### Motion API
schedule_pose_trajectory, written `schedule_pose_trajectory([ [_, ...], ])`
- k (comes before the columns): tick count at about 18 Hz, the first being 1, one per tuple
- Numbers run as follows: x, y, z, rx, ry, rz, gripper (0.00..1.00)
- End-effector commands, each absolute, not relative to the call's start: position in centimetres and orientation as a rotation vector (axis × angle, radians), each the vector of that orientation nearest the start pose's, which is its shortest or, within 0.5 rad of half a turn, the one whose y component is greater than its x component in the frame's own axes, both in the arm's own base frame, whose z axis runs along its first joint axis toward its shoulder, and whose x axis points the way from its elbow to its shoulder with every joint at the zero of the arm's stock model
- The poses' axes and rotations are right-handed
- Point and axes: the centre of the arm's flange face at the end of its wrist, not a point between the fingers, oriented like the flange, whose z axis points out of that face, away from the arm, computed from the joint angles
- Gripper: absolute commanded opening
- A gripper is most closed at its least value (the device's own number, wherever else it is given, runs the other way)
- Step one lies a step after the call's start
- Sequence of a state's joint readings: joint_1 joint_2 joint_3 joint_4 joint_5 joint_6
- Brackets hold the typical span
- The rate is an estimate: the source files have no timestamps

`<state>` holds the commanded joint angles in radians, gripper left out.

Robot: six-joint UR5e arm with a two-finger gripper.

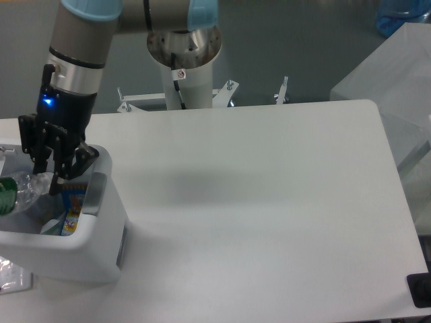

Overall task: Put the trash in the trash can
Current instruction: 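Lower the bottle into the bin and open the gripper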

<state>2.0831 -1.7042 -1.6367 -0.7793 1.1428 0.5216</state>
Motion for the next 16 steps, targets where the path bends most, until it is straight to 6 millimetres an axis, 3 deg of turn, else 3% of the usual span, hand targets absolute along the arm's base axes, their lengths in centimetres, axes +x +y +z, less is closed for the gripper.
schedule_pose_trajectory([
  [3,-12.5,58.6,47.7,-2.438,0.180,-0.102,0.50],
  [4,-12.6,58.7,47.5,-2.441,0.181,-0.104,0.55],
  [7,-12.5,58.6,48.0,-2.432,0.185,-0.096,0.92],
  [9,-12.6,58.3,49.2,-2.415,0.179,-0.083,1.00],
  [13,-13.2,57.7,51.8,-2.380,0.113,-0.066,1.00],
  [16,-17.5,55.8,53.2,-2.358,-0.091,-0.057,1.00],
])
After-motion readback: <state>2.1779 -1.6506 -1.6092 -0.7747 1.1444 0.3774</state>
